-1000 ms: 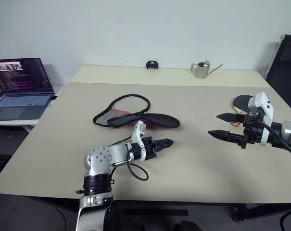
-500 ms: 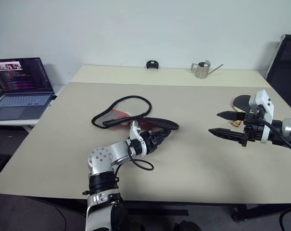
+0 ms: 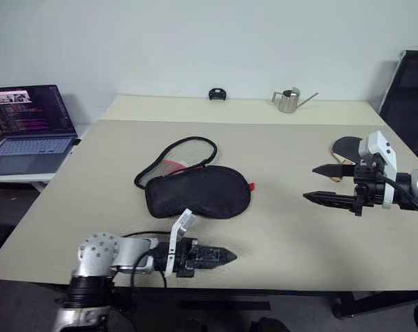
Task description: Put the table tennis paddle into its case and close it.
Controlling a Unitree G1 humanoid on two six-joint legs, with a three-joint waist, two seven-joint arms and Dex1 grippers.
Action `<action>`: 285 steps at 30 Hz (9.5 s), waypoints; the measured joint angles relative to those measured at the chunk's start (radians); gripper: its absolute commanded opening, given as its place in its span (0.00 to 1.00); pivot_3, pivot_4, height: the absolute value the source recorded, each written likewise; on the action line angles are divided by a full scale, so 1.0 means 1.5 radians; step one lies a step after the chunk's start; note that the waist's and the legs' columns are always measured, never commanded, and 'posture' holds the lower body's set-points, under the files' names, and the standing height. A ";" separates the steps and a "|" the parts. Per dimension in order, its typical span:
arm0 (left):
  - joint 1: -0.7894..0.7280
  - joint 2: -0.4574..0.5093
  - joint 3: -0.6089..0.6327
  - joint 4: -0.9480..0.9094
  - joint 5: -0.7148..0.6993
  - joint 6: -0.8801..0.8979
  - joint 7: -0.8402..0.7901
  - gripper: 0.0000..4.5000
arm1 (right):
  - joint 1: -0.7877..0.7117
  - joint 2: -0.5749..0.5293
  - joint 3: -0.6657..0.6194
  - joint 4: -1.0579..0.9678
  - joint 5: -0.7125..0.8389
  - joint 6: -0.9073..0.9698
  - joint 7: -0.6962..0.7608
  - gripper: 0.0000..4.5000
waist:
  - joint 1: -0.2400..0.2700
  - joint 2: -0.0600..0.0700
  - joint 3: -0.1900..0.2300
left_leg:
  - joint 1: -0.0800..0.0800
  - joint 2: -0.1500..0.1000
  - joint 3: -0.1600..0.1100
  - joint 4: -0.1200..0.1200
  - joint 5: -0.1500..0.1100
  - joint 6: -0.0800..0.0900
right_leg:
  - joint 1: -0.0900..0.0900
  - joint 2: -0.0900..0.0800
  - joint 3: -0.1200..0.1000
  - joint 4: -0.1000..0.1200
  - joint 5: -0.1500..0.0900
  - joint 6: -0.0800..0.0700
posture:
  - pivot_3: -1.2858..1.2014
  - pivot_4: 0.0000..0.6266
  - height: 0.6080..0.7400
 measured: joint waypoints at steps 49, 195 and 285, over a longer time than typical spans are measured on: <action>0.028 0.150 0.156 0.270 0.457 -0.473 -0.354 0.99 | -0.021 0.147 0.057 -0.087 0.144 0.091 -0.137 1.00 | 0.000 0.000 0.001 | -0.002 0.000 -0.001 -0.001 -0.002 0.004 | -0.001 -0.001 -0.002 -0.001 0.000 -0.001 | 0.52 0.24 1.00; -0.088 0.144 0.091 -0.003 0.406 -0.501 -0.270 1.00 | -0.154 0.345 0.079 0.034 0.121 0.158 -0.395 1.00 | -0.001 -0.003 0.002 | -0.010 0.000 0.000 0.008 -0.001 0.003 | -0.011 0.000 0.001 0.010 0.000 0.000 | 0.52 0.24 1.00; -0.115 0.127 0.009 0.062 0.530 -0.538 -0.395 1.00 | -0.181 0.391 0.048 0.244 -0.086 0.329 -0.409 0.01 | -0.020 -0.002 0.002 | -0.010 0.000 0.002 0.002 -0.001 0.003 | -0.015 0.000 0.002 0.010 0.000 0.000 | 0.52 0.24 1.00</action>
